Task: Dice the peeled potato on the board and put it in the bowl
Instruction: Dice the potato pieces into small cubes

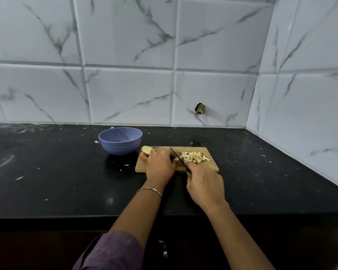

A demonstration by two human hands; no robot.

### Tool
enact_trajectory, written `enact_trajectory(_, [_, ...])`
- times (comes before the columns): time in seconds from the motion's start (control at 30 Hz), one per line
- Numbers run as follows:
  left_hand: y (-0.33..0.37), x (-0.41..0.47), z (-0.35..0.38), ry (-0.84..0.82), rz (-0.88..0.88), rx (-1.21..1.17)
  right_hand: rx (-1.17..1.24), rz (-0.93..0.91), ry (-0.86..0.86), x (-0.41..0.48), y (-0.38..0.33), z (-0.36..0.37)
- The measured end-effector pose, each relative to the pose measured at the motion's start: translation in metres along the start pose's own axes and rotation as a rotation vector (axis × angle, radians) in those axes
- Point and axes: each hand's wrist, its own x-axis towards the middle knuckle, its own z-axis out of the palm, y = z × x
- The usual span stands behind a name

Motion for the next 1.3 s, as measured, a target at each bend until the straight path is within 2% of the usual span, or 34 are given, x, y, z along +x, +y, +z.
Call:
enact_trajectory(0.53, [0.001,0.002,0.0,-0.005,0.006,-0.067,-0.071,-0.007,-0.023,0.002,-0.001,0.002])
enact_trajectory(0.73, [0.0,-0.002,-0.001,0.002,0.003,-0.05,0.004,0.062,0.023,0.0,0.0,0.0])
enact_trajectory(1.0, [0.0,-0.006,-0.005,0.02,-0.026,0.017,0.015,0.035,0.03,-0.003,-0.003,-0.005])
enact_trajectory(1.3, [0.003,-0.008,-0.008,0.006,0.021,0.044,-0.025,-0.002,-0.015,0.0,-0.004,-0.002])
